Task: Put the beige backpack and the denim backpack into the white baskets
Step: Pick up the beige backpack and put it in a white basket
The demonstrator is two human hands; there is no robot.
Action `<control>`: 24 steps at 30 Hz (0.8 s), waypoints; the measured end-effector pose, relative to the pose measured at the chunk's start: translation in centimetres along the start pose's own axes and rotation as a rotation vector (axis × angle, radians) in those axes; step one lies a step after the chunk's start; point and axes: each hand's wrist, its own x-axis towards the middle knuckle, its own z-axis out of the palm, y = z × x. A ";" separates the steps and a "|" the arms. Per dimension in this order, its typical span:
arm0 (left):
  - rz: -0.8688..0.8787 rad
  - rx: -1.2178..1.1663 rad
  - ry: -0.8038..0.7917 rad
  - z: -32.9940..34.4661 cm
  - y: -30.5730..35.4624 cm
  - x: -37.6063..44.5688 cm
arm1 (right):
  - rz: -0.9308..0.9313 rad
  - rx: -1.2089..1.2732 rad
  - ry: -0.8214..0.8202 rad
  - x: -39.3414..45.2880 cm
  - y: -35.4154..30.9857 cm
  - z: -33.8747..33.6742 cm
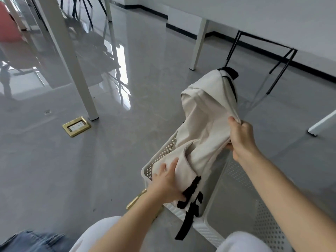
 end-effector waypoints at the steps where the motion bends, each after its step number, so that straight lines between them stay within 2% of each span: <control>1: 0.009 0.009 0.113 0.1 0.3 0.5 | -0.031 0.027 0.011 -0.4 -0.3 -0.1; 5: 0.065 0.076 0.409 0.8 2.1 2.3 | -0.135 0.047 0.016 -0.6 -1.2 -1.3; 7: 0.094 0.073 0.500 2.7 2.3 2.9 | -0.121 0.020 0.032 -0.5 -0.5 -1.6; 9: 0.117 0.120 0.452 5.4 1.6 3.6 | -0.076 -0.003 0.043 -0.6 1.7 -1.8; 13: 0.066 0.361 0.133 7.9 0.6 5.7 | 0.024 -0.081 0.021 -1.1 7.4 -3.0; 15: 0.038 0.274 0.024 6.9 1.3 6.4 | 0.049 -0.041 0.023 -1.1 8.8 -3.9; 17: 0.115 0.156 0.091 5.5 2.3 6.7 | 0.086 0.058 0.032 -1.7 8.4 -4.2; 21: 0.450 0.114 0.366 5.0 4.2 5.6 | 0.166 0.252 0.057 -1.9 8.6 -4.1; 24: 0.450 0.149 0.360 6.3 4.3 6.0 | 0.176 0.279 0.055 -1.8 9.2 -4.0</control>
